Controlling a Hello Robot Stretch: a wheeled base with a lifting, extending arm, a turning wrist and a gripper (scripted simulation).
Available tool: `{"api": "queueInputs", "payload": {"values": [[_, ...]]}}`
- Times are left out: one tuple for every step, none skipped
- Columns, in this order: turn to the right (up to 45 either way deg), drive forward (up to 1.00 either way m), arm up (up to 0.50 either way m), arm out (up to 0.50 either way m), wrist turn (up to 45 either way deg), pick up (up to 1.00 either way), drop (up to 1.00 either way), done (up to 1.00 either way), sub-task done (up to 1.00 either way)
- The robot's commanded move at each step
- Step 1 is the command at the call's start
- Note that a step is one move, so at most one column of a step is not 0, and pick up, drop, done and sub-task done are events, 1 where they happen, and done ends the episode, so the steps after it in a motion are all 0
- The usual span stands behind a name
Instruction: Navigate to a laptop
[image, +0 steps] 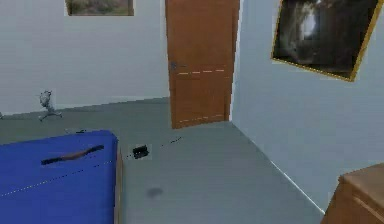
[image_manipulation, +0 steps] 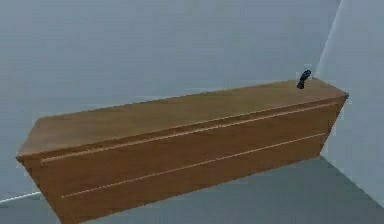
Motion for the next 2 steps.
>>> {"api": "queueInputs", "payload": {"values": [[0.0,0.6,0.0,0.0,0.0,0.0,0.0,0.0,0.0],[-15.0,0.0,0.0,0.0,0.0,0.0,0.0,0.0,0.0]]}}
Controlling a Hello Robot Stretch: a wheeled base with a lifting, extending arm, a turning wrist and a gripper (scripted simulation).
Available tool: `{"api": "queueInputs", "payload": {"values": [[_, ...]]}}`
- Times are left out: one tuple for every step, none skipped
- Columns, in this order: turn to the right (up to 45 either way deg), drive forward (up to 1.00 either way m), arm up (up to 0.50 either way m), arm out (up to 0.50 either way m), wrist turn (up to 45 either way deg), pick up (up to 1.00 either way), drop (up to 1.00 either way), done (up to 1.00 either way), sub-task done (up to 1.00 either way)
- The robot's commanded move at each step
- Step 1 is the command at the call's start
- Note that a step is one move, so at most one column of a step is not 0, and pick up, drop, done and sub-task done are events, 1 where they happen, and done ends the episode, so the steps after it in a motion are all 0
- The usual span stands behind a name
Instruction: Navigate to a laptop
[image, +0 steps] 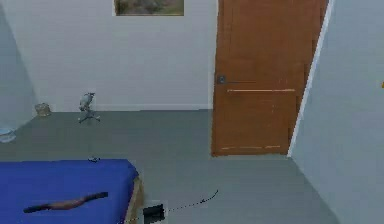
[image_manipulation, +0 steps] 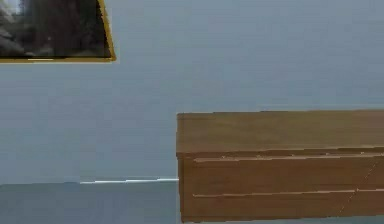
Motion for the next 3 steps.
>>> {"api": "queueInputs", "payload": {"values": [[0.0,1.0,0.0,0.0,0.0,0.0,0.0,0.0,0.0],[-3.0,0.0,0.0,0.0,0.0,0.0,0.0,0.0,0.0],[0.0,0.4,0.0,0.0,0.0,0.0,0.0,0.0,0.0]]}}
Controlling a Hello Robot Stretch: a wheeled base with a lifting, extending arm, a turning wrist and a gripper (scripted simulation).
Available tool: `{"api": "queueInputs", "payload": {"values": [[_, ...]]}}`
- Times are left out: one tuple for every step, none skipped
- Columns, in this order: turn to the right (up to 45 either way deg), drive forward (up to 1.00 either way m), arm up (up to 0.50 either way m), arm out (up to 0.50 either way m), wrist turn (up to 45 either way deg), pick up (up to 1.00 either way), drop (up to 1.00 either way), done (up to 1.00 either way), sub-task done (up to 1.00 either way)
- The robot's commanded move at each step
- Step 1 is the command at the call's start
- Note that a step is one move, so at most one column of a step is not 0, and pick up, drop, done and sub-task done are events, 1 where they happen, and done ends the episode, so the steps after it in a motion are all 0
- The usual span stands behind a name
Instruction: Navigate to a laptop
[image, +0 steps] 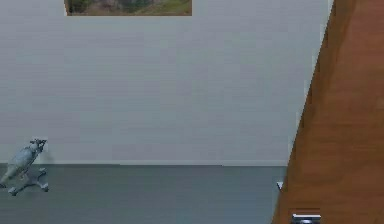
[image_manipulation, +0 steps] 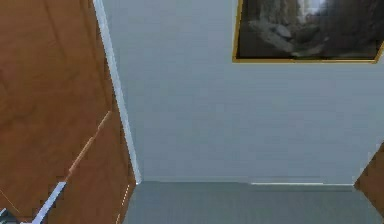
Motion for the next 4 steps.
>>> {"api": "queueInputs", "payload": {"values": [[-18.0,0.0,0.0,0.0,0.0,0.0,0.0,0.0,0.0],[0.0,0.3,0.0,0.0,0.0,0.0,0.0,0.0,0.0],[0.0,0.4,0.0,0.0,0.0,0.0,0.0,0.0,0.0],[45.0,0.0,0.0,0.0,0.0,0.0,0.0,0.0,0.0]]}}
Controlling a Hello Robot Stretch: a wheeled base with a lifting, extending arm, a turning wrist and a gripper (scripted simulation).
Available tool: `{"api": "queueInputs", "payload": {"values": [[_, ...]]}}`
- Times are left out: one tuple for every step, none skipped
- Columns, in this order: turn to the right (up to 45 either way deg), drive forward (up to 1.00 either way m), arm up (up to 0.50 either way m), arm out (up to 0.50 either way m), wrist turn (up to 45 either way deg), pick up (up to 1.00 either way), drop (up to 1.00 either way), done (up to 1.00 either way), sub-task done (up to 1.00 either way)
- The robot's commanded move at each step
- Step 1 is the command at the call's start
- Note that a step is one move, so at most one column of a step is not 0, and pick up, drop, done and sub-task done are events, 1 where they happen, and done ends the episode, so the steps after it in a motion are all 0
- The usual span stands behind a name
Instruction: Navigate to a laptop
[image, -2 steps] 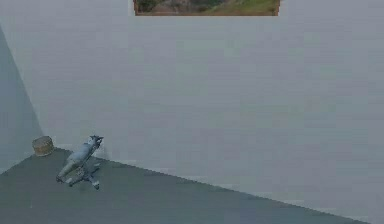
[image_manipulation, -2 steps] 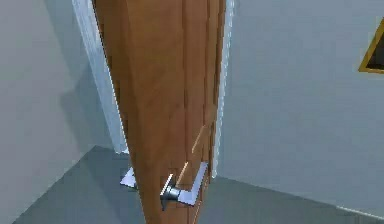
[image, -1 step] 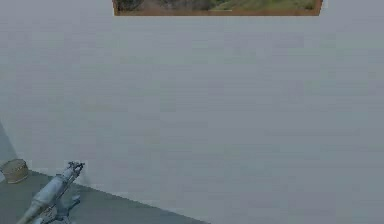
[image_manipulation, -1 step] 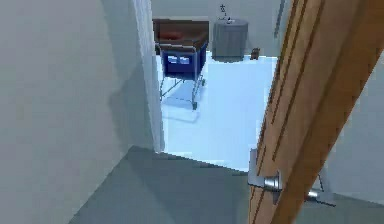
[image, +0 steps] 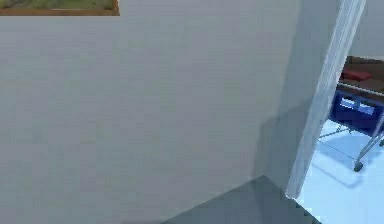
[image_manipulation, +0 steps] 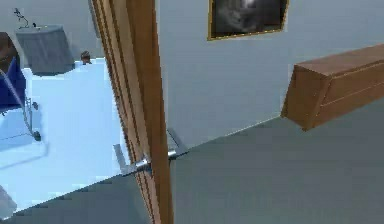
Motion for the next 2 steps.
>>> {"api": "queueInputs", "payload": {"values": [[42.0,0.0,0.0,0.0,0.0,0.0,0.0,0.0,0.0],[0.0,0.8,0.0,0.0,0.0,0.0,0.0,0.0,0.0]]}}
